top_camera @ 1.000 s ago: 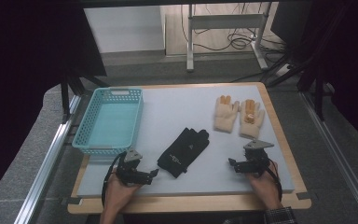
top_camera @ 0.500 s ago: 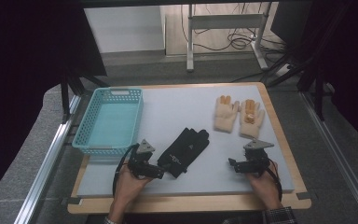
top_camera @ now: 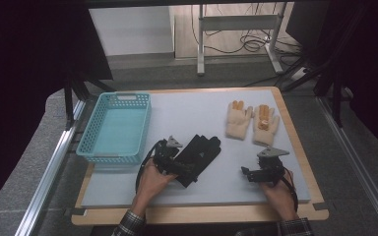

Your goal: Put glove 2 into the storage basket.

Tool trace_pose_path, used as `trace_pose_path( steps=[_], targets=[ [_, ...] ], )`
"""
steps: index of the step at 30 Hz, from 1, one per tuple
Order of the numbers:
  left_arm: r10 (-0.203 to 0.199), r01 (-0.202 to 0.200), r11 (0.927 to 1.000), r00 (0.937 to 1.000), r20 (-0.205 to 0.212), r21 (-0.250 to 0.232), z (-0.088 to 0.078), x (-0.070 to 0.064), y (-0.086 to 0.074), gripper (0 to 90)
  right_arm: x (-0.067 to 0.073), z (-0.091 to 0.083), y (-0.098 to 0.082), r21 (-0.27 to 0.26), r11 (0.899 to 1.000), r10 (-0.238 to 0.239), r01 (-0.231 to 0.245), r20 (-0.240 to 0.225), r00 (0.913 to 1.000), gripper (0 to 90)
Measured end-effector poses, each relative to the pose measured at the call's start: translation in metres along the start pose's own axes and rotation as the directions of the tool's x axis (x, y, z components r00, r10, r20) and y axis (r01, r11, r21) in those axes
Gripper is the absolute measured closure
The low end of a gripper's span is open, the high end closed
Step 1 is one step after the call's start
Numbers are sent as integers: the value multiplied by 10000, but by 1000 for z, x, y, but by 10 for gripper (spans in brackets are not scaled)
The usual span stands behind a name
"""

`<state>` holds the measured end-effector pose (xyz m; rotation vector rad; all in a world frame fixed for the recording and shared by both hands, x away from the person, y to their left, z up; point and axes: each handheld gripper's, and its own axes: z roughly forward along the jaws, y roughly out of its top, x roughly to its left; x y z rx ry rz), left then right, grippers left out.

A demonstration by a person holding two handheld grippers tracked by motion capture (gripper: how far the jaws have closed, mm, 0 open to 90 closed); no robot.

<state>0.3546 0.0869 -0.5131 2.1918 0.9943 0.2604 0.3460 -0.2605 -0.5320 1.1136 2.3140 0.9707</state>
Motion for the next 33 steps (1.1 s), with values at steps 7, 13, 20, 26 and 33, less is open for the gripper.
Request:
trace_pose_path(
  steps=[7,13,20,26,33],
  targets=[
    [197,-187,9967,9997,-115,790,27,-2,20,0,0,0,0,1,10000,-4,4,-1,10000,141],
    [324,-352,9897,9992,222,1386,39,-9,21,0,0,0,0,-2,10000,-2,2,-2,10000,142],
    [848,-791,9811,9961,-248,1767,43,-24,19,0,0,0,0,-1,10000,2,-2,-2,10000,142],
    [558,-488,9855,9977,-387,1626,35,-16,20,186,0,0,0,0,10000,-1,1,-2,10000,142],
    [318,-220,9906,9970,-712,1349,26,-4,18,578,0,0,0,3,10000,-4,4,0,10000,142]
  ],
)
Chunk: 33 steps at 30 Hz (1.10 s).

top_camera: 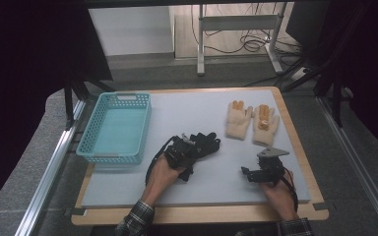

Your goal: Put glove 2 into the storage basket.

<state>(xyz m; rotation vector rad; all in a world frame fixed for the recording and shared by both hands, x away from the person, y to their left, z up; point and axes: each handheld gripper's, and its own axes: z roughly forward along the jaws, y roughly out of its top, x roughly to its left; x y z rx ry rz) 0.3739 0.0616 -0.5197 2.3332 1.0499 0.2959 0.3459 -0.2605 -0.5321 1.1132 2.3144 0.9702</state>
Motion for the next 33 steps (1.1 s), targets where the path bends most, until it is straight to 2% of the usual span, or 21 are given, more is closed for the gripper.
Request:
trace_pose_path(
  steps=[3,8,11,18,23,27,29,33],
  targets=[
    [53,-53,10000,10000,-52,30,-3,-1,2,630,0,0,0,1,10000,2,-2,1,10000,142],
    [-115,115,9999,9999,-100,-17,-11,6,9,635,0,0,0,2,10000,6,-6,-2,10000,141],
    [-460,459,9989,9989,-66,-125,-20,13,14,633,0,0,0,-1,10000,2,-2,-1,10000,142],
    [-509,479,9979,9962,-709,-441,-47,26,29,628,0,0,0,-2,10000,0,0,-3,10000,141],
    [-590,526,9970,9911,-1196,-561,-68,40,38,627,0,0,0,-1,10000,-5,5,-7,10000,141],
    [-876,777,9945,9844,-1527,-700,-86,55,40,624,0,0,0,-7,10000,-6,6,-10,10000,141],
    [-1064,944,9925,9802,-1673,-779,-94,64,39,622,0,0,0,-5,10000,-4,4,-10,10000,141],
    [-1472,1308,9872,9675,-2058,-912,-107,84,35,619,0,0,0,-5,10000,-3,3,-9,10000,141]
  ],
)
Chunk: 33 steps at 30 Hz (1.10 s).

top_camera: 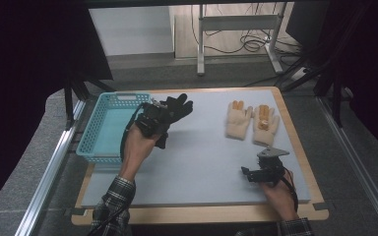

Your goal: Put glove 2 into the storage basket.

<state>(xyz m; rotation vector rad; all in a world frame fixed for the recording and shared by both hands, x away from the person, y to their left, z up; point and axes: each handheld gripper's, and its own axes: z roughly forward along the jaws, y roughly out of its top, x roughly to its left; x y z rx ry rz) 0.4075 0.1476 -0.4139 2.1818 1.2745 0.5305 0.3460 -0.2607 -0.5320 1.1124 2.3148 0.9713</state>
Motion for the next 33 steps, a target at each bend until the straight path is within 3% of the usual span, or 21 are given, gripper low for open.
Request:
trace_pose_path(
  steps=[7,12,13,15,21,26,30,33],
  targets=[
    [-893,909,9957,9936,-686,198,-6,42,-9,619,0,0,0,-5,10000,-4,4,1,10000,141],
    [-1474,1517,9879,9833,-1069,334,-9,74,-18,611,0,0,0,-5,10000,-2,2,2,10000,141],
    [-1474,1517,9879,9833,-1069,334,-9,74,-18,610,0,0,0,-5,10000,-2,2,2,10000,141],
    [-1779,1857,9813,9755,-1295,508,-10,90,-24,609,0,0,0,-3,10000,-1,1,3,10000,141],
    [-2454,2675,9567,9532,-1769,1144,-1,123,-41,602,0,0,0,-2,10000,0,0,1,10000,141],
    [-2856,3272,9266,9329,-2192,1854,18,143,-56,596,0,0,0,-6,10000,3,-3,-1,10000,141],
    [-2757,3471,9046,9191,-2816,2475,34,151,-63,593,0,0,0,-6,10000,7,-7,0,10000,141],
    [-2823,3637,8906,9128,-2952,2731,44,156,-66,590,0,0,0,-8,10000,10,-10,-2,10000,141]
  ],
)
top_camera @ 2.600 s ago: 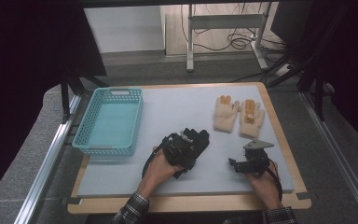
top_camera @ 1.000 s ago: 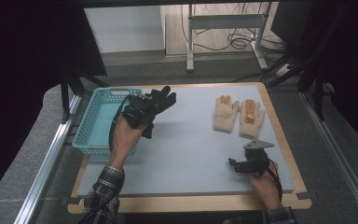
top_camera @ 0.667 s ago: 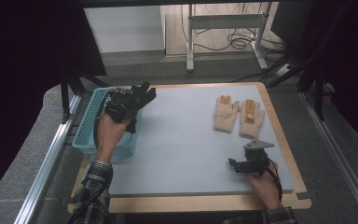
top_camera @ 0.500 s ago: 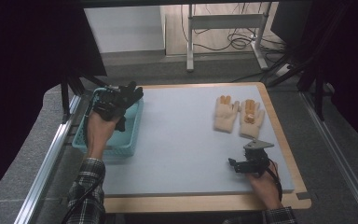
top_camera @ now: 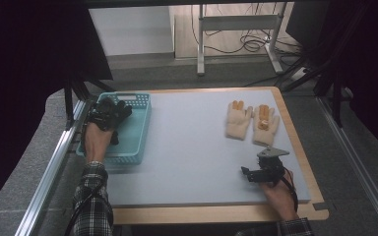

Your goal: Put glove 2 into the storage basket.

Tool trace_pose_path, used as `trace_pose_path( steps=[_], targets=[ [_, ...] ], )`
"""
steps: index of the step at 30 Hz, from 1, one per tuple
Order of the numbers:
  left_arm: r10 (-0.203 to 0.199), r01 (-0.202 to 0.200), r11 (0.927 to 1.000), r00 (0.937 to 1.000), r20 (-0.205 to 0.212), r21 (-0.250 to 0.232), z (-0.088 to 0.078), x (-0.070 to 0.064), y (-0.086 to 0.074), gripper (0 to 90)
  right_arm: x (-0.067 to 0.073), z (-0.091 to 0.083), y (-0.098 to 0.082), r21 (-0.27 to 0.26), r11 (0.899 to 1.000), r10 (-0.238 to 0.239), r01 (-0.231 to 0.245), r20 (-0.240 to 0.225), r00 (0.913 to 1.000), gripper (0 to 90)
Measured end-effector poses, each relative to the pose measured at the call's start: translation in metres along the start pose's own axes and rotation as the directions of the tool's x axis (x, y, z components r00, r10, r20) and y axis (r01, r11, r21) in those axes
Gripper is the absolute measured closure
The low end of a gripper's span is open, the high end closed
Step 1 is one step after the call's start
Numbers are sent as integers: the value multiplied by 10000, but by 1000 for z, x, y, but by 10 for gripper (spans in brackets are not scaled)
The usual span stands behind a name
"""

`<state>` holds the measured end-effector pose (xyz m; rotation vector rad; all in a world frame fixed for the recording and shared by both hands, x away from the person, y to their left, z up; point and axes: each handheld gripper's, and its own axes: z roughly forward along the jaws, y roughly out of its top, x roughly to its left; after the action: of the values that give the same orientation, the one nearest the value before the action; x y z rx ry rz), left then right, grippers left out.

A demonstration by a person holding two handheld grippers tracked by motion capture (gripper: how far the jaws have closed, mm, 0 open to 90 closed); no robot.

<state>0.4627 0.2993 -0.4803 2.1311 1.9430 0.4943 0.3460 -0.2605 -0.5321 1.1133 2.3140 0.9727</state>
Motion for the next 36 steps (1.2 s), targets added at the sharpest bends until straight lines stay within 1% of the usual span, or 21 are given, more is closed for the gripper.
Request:
trace_pose_path(
  steps=[3,4,6,8,11,12,14,15,17,18,21,23,26,29,33,34,36],
  targets=[
    [1,3,9997,9999,-163,252,10,1,1,587,0,0,0,0,10000,2,-2,-1,10000,141],
    [7,2,9992,9997,-229,400,12,1,2,584,0,0,0,0,10000,-1,1,-1,10000,141],
    [-45,72,9983,9989,-475,570,17,3,2,577,0,0,0,-5,10000,-1,1,0,10000,141],
    [-85,133,9969,9980,-619,773,22,7,1,570,0,0,0,-5,10000,2,-2,0,10000,141],
    [-95,155,9963,9974,-708,841,26,11,-2,549,0,0,0,-5,10000,2,-2,0,10000,141],
    [-25,95,9956,9972,-749,928,27,13,-2,531,0,0,0,-4,10000,0,0,0,10000,141],
    [59,24,9955,9961,-879,945,29,15,-4,479,0,0,0,-3,10000,0,0,0,10000,141],
    [83,-2,9958,9961,-881,919,29,16,-5,424,0,0,0,-5,10000,-1,1,1,10000,141],
    [197,-145,9960,9981,-590,877,28,16,-6,369,0,0,0,-6,10000,-2,2,3,10000,141],
    [264,-214,9953,9983,-516,948,27,16,-6,332,0,0,0,-3,10000,1,-1,0,10000,141],
    [262,-242,9950,9995,-196,973,24,15,-4,207,0,0,0,-2,10000,0,0,2,10000,141],
    [219,-229,9963,9997,120,828,20,17,-4,161,0,0,0,-3,10000,-4,4,3,10000,141],
    [17,-48,9986,9983,583,529,13,21,-6,110,0,0,0,-5,10000,-1,1,1,10000,141],
    [-217,209,9997,9923,1220,82,5,26,-8,90,0,0,0,-1,10000,-8,8,4,10000,141],
    [-150,245,9983,9846,1742,-525,-7,29,-12,79,0,0,0,2,10000,3,-3,4,10000,141],
    [-141,284,9969,9820,1884,-733,-9,28,-13,77,0,0,0,-2,10000,-10,10,4,10000,141],
    [-46,304,9934,9742,2257,-1109,-14,27,-15,72,0,0,0,0,10000,-7,7,7,10000,141]
  ],
)
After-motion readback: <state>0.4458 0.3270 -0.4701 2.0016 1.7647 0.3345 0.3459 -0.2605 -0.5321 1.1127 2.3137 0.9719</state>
